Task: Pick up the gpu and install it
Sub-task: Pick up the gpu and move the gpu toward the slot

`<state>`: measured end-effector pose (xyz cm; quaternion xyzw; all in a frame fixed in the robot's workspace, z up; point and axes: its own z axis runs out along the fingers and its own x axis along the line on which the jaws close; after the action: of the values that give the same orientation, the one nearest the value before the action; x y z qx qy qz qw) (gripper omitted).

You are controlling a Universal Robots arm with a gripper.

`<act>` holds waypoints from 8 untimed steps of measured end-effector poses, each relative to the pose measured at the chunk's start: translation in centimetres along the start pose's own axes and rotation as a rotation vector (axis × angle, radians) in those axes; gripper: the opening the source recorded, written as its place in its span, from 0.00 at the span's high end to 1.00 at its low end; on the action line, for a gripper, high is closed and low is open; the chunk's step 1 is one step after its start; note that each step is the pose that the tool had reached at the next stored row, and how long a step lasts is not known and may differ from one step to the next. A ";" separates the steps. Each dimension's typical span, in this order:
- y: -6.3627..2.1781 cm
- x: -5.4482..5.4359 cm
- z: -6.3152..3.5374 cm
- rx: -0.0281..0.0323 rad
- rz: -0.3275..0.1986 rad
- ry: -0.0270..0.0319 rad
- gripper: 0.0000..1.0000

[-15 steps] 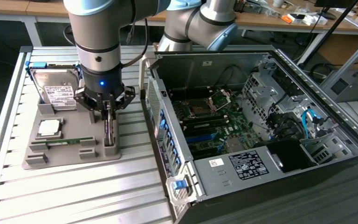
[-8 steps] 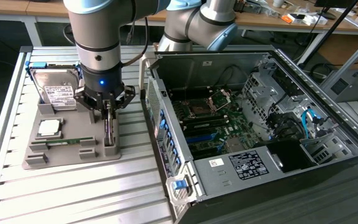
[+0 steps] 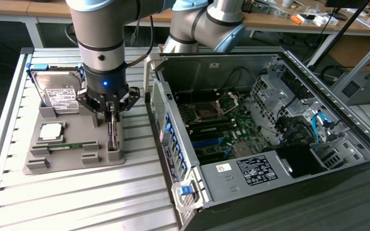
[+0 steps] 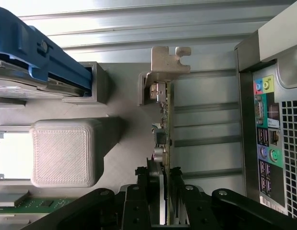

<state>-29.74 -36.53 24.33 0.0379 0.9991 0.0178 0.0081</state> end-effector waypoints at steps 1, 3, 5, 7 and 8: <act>0.00 0.0 -0.02 0.0000 0.000 0.0001 0.70; 0.00 0.0 -0.11 0.0003 0.000 0.0004 0.70; 0.01 0.0 -0.18 0.0001 0.000 0.0002 0.70; 0.01 0.0 -0.29 0.0002 0.000 0.0002 0.70; 0.01 0.0 -0.30 -0.0001 0.000 0.0000 0.70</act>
<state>-29.69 -36.53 24.63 0.0379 0.9991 0.0178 0.0082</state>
